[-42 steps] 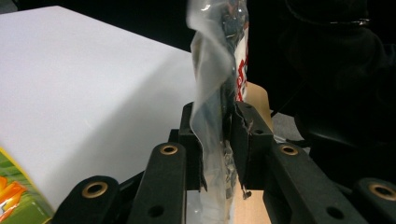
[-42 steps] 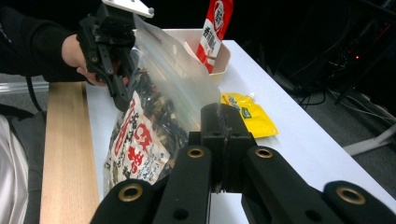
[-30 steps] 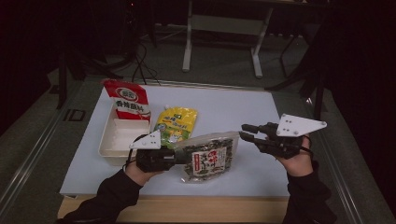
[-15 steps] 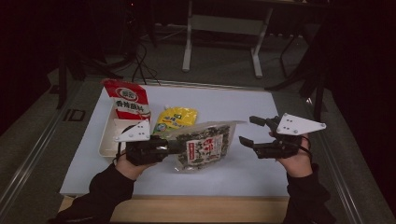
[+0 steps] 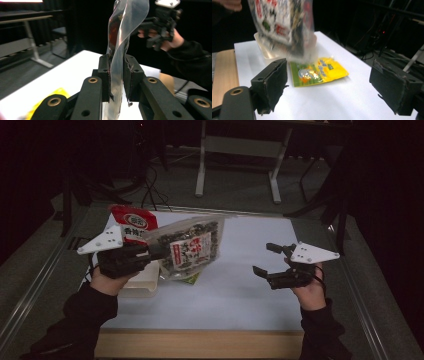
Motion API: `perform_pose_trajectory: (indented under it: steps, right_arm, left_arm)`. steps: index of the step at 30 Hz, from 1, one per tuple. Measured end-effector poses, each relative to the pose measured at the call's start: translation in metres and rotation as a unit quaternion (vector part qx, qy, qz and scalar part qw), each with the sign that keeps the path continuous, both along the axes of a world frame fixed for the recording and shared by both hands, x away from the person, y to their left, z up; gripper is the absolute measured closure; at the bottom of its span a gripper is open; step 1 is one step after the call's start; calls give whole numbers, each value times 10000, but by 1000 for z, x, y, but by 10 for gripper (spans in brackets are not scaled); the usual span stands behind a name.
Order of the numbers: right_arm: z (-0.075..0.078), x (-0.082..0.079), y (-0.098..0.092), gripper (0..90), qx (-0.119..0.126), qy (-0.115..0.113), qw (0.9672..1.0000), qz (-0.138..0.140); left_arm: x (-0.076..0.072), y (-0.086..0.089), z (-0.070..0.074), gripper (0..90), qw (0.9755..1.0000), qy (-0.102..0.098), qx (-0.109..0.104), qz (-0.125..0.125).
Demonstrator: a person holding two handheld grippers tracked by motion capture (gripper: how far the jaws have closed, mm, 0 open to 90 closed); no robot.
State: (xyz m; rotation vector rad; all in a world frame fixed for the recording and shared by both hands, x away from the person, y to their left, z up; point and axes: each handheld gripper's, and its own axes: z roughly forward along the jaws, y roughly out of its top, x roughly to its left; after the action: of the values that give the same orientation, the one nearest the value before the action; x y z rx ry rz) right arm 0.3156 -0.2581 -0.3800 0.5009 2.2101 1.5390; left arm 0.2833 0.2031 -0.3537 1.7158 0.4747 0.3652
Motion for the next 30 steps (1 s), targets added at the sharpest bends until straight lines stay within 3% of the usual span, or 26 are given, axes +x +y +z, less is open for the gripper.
perform_pose_trajectory:
  steps: [4,11,12,17,19,30]
  right_arm:
    - [-6,2,4,146,-17,87,9999,83]
    - [-7,2,8,146,37,84,9998,168]
    - [-8,3,8,146,54,101,9998,179]
    - [-9,3,9,146,32,116,9998,165]
    - [-9,3,10,146,28,122,9998,160]
    - [-11,4,13,145,8,119,9997,190]
  left_arm:
    - [3,22,4,789,9995,-33,8,322]
    - [5,50,3,789,9978,-23,120,648]
    - [5,59,2,789,9967,-4,191,784]
    - [6,77,-3,789,9941,113,370,1011]
    - [6,80,-5,789,9936,137,426,1033]
    - [9,101,-20,788,9855,366,785,1459]
